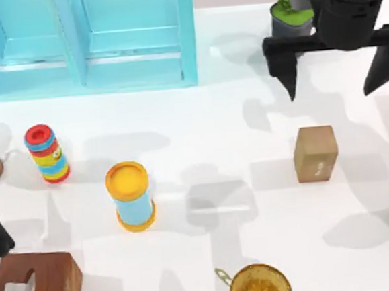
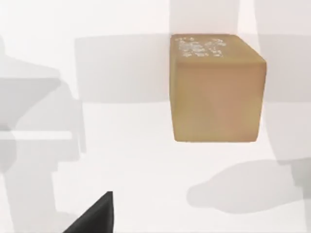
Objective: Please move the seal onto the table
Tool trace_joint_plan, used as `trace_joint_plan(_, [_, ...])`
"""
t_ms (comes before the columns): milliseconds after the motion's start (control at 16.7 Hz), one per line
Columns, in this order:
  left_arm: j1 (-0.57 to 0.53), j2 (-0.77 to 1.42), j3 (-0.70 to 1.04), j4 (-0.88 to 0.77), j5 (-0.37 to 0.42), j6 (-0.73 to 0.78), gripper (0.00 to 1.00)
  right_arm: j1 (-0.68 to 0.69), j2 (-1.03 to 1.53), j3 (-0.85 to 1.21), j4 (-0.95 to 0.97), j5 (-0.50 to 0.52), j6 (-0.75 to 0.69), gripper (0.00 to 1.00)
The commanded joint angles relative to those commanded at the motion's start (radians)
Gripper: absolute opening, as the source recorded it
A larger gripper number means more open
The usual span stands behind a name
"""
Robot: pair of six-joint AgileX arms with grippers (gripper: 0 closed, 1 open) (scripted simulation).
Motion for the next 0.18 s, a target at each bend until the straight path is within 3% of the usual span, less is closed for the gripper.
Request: trace_joint_plan(180, [0.000, 0.000, 0.000, 0.000, 0.000, 0.000, 1.00, -0.001, -0.006, 0.031, -0.029, 0.001, 0.000, 1.00])
